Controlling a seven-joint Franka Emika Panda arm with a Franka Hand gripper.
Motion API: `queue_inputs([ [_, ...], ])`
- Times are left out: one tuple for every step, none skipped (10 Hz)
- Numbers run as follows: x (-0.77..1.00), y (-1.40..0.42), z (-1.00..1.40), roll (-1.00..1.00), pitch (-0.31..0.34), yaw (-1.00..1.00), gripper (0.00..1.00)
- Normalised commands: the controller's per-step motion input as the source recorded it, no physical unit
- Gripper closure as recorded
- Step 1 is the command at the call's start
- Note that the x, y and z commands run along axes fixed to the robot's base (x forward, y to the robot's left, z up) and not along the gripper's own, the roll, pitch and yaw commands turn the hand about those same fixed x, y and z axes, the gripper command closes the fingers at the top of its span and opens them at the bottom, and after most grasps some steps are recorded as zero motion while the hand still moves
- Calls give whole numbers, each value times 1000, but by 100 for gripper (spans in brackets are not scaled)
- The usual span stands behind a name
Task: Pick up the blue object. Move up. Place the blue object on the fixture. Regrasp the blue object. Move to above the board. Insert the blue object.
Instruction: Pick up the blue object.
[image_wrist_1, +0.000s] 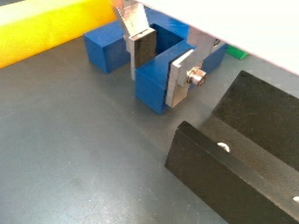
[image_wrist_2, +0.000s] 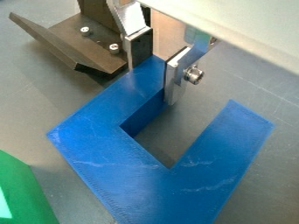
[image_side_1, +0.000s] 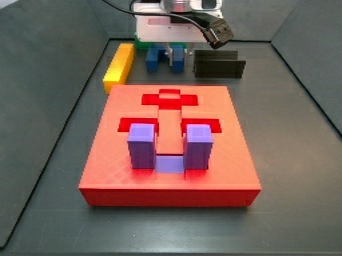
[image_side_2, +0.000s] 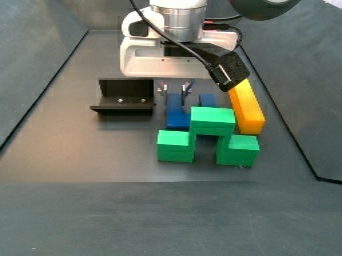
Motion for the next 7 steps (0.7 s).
queue_inputs([
  [0,0,0,0,0,0,100],
  [0,0,0,0,0,0,100],
  [0,0,0,0,0,0,100],
  [0,0,0,0,0,0,100],
  [0,0,0,0,0,0,100],
  [0,0,0,0,0,0,100],
  [0,0,0,0,0,0,100],
])
